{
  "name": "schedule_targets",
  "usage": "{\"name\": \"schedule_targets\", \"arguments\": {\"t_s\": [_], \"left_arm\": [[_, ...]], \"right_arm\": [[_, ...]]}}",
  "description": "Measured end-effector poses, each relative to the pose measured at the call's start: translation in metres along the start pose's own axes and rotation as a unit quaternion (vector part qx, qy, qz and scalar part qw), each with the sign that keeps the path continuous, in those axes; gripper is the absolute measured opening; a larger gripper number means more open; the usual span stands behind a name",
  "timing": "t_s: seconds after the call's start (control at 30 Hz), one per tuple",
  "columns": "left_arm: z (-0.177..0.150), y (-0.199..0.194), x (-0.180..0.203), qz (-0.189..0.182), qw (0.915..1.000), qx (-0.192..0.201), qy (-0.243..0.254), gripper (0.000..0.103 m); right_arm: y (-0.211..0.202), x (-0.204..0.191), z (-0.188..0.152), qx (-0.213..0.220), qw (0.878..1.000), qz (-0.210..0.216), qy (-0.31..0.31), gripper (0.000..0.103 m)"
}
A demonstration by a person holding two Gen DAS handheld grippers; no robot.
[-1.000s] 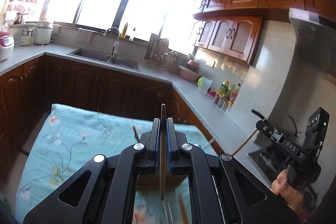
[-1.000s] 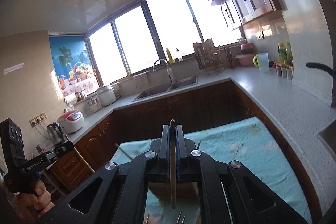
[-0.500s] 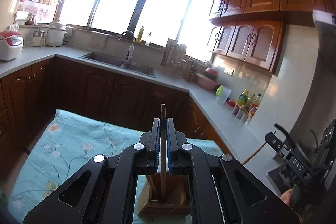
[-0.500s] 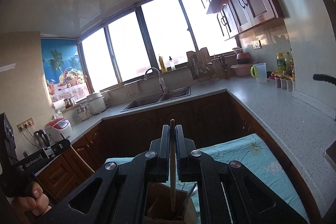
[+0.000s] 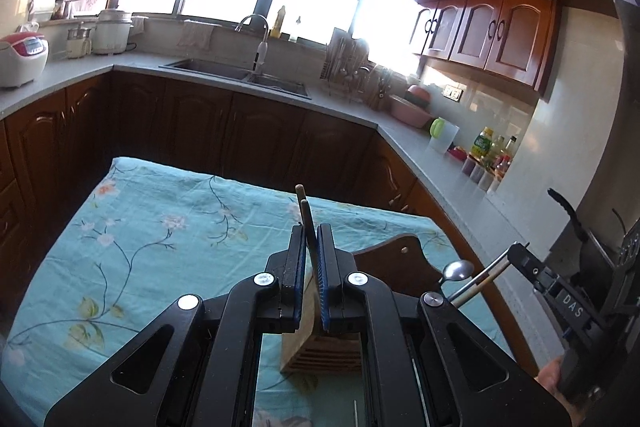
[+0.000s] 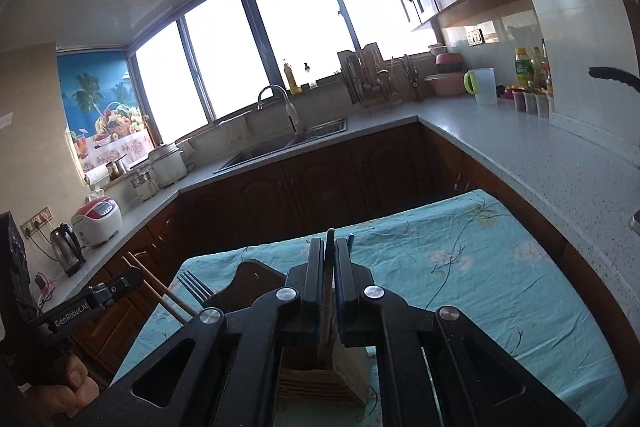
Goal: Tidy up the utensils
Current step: 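Lower both chopsticks into the wooden holder and open both grippers, then move both open grippers back down to the chopsticks on the cloth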
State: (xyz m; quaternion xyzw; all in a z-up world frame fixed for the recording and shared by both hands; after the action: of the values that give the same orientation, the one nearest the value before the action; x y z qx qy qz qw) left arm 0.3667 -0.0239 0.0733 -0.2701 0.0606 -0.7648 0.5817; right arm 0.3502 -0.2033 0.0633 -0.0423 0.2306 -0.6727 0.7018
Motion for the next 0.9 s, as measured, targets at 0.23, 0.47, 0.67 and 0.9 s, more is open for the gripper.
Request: {"name": "schedule_targets", "arguments": {"t_s": [0.23,0.47,0.67,0.9], "left_arm": [[0.003,0.001,0.002,0.002,1.0000,-0.005,0.003,0.005],[0.007,0.001,-0.001,-0.008,0.9998,-0.013,-0.010,0.005],[0.010,-0.015,-0.004,-0.004,0.9998,-0.001,-0.019,0.039],[0.006,-0.050,-0.015,0.024,0.9992,0.025,-0.020,0.080]], "right_arm": [[0.000,0.004,0.001,-0.010,1.000,0.001,0.006,0.006],[0.004,0.002,0.000,-0.021,1.000,0.004,0.009,0.010],[-0.003,0.006,0.001,-0.019,0.999,0.019,0.022,0.046],[-0.044,0.013,0.013,0.028,0.998,0.037,0.042,0.103]]}}
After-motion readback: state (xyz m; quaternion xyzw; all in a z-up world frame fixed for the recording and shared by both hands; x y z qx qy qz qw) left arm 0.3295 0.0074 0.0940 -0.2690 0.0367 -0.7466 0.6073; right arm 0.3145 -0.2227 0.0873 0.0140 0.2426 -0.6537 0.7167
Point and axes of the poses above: each gripper's, at about its wrist camera, not at the fingertips, and y roughly the way its jaws point, x to its right, z to its top, the point moved 6 cm from there along y, roughly the way its jaws point, and after that the axes turned 6 degrees about -z, right-handed, at the moved point
